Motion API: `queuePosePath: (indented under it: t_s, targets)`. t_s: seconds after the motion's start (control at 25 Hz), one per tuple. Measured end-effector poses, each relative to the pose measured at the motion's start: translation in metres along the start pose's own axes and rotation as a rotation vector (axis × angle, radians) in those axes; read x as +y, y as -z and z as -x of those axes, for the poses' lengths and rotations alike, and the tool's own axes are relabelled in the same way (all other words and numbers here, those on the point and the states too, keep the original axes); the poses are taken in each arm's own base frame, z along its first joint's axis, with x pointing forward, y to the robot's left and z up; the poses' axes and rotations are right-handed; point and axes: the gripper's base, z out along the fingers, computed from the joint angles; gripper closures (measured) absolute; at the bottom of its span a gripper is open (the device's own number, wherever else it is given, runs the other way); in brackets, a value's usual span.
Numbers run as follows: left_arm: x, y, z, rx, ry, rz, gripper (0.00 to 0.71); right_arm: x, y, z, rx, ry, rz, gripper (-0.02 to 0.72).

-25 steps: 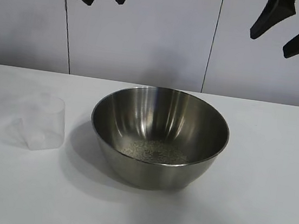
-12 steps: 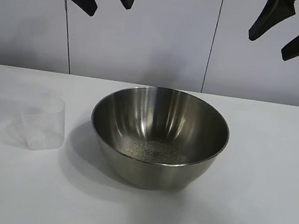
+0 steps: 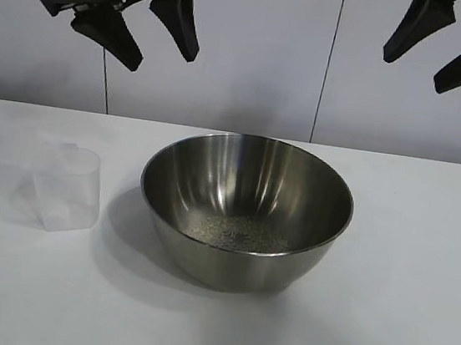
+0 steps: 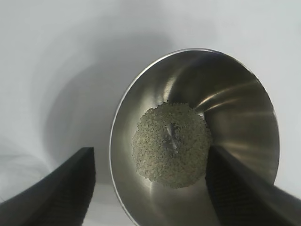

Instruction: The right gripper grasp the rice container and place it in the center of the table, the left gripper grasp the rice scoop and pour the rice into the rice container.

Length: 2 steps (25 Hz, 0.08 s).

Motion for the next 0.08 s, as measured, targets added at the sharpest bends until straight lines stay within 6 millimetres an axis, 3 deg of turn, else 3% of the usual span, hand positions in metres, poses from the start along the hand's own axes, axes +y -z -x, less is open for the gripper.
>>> queuePosePath:
  t_s: [0.08]
  targets:
    - [-0.0001,0.0,0.0,0.0,0.001,-0.001,0.221,-0.0002,0.0,0.0014,-0.016,0.0,-0.002,0.261]
